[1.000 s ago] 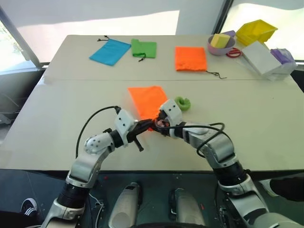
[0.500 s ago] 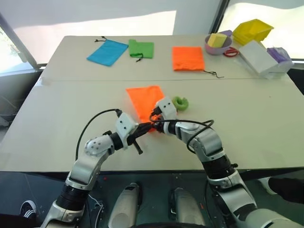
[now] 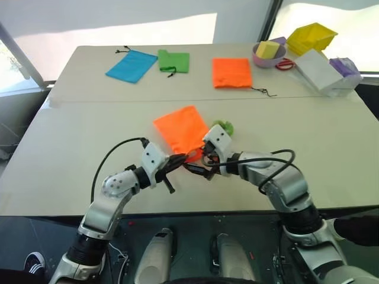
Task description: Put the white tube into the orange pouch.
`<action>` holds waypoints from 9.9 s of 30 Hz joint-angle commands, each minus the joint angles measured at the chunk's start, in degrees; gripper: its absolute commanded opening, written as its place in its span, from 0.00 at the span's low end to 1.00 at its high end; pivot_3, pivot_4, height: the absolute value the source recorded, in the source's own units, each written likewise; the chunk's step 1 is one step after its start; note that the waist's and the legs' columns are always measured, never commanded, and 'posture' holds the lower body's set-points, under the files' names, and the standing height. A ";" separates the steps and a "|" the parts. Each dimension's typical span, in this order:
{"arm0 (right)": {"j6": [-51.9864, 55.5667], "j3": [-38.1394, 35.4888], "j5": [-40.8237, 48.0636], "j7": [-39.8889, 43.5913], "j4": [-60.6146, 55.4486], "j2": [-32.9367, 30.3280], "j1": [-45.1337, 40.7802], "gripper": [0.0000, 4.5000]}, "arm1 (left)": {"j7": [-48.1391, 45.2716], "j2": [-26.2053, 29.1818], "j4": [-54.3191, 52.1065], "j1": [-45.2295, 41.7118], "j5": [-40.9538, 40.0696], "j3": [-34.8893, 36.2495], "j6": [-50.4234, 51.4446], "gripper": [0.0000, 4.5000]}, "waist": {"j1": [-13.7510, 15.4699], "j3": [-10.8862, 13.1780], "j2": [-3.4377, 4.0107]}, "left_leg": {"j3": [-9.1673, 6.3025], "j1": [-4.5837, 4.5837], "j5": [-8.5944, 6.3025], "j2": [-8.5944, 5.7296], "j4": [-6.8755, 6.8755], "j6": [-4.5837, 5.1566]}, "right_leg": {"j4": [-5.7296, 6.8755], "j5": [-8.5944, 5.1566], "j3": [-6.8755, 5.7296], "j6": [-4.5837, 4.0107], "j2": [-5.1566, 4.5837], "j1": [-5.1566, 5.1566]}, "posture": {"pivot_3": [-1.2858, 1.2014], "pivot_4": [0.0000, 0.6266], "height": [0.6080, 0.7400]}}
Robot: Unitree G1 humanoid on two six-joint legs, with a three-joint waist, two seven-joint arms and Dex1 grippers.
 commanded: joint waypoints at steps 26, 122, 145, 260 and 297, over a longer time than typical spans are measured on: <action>-20.11 -9.44 -13.57 -20.07 40.72 10.38 -14.91 0.98 | -5.15 7.98 -6.13 5.43 -3.41 3.40 1.32 0.00 | -1.42 0.01 0.00 | 0.28 0.05 0.05 0.04 -0.13 0.04 | 0.15 0.16 0.48 0.14 0.22 -0.28 | 0.52 0.24 1.00; -7.53 -23.55 18.57 -15.98 0.56 9.10 2.60 0.00 | -14.85 -18.89 45.09 -31.84 3.20 -2.34 -15.39 0.05 | 0.02 0.03 -0.06 | 1.34 0.13 0.03 0.62 0.04 0.11 | -0.05 0.56 1.11 0.15 0.69 -0.40 | 0.52 0.24 1.00; -15.38 -30.41 13.95 -24.42 13.36 8.53 -2.02 0.00 | -16.07 -10.16 40.97 -32.00 15.75 -11.00 -9.90 0.05 | -0.23 0.01 -0.04 | 1.40 0.23 0.03 0.77 0.14 0.11 | -0.03 0.67 1.12 0.01 0.78 -0.33 | 0.52 0.24 1.00; -3.41 -21.63 28.53 4.95 -7.14 -20.03 21.59 0.00 | -42.49 -9.38 37.29 -35.42 -1.69 -5.18 -10.49 0.06 | 0.32 0.05 -0.10 | 1.56 -0.75 -0.16 0.93 1.13 0.37 | -0.36 0.94 1.11 -0.13 0.59 -0.61 | 0.52 0.24 1.00; -4.35 -24.21 28.26 4.52 -5.60 -19.39 20.37 0.00 | -39.51 -14.83 55.60 -46.68 19.31 -18.61 -23.06 0.23 | 0.10 0.06 -0.12 | 1.56 -0.76 -0.21 0.99 1.33 0.47 | -0.25 0.92 1.08 -0.06 0.70 -0.58 | 0.52 0.24 1.00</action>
